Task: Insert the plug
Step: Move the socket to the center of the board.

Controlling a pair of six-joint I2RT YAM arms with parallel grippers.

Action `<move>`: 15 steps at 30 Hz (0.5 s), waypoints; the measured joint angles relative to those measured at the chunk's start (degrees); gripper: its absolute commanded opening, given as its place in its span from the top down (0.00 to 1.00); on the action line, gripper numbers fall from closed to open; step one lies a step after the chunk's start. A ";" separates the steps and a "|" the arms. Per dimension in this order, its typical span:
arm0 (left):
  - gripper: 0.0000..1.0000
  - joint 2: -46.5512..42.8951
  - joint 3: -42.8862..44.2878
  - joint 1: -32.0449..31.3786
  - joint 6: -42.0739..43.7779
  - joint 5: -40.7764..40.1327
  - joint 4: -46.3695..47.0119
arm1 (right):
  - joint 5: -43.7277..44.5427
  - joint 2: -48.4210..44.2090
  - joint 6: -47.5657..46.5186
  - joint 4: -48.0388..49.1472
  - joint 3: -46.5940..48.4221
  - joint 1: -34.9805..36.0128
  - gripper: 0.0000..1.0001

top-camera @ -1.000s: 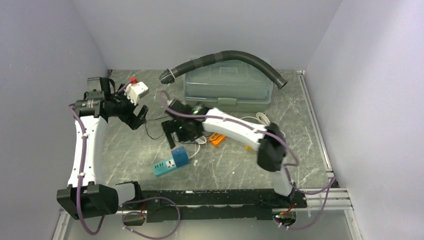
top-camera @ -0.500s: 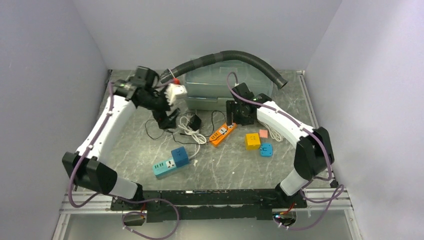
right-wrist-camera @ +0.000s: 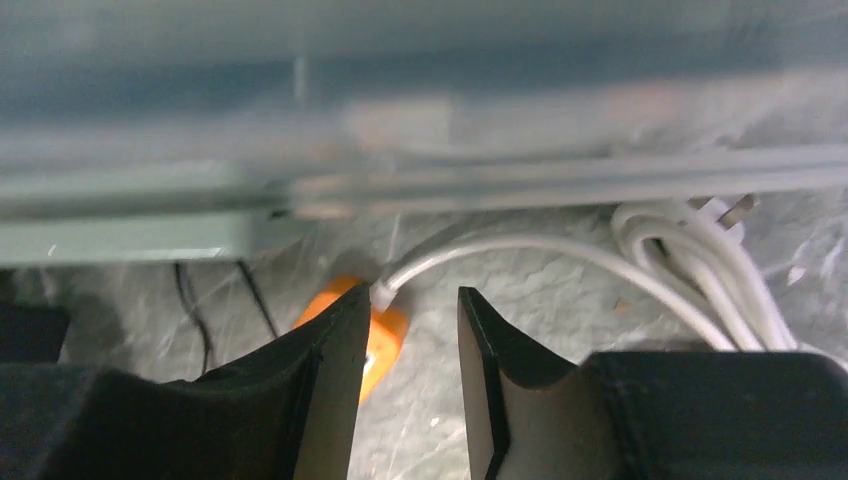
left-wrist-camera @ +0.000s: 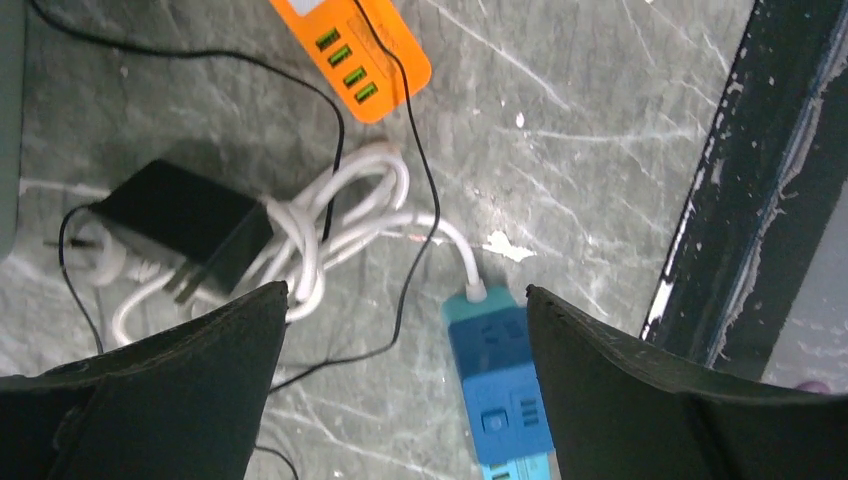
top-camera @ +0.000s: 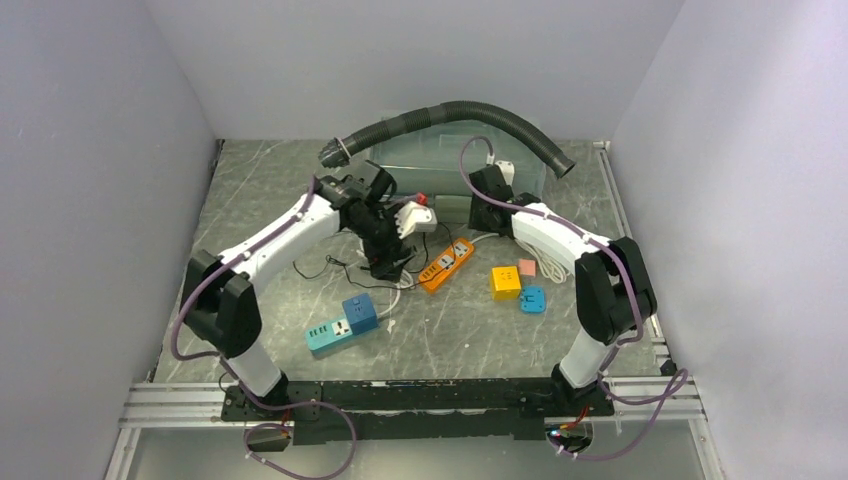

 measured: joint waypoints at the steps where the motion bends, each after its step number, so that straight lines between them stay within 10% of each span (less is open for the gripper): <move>1: 0.04 0.83 0.00 -0.98 -0.61 -0.48 1.22 | 1.16 0.33 0.09 1.84 -0.85 -0.37 0.60; 15: 0.00 16.50 3.30 -8.35 -6.36 -4.37 12.17 | 12.17 -0.59 4.98 21.33 -12.57 -4.02 0.65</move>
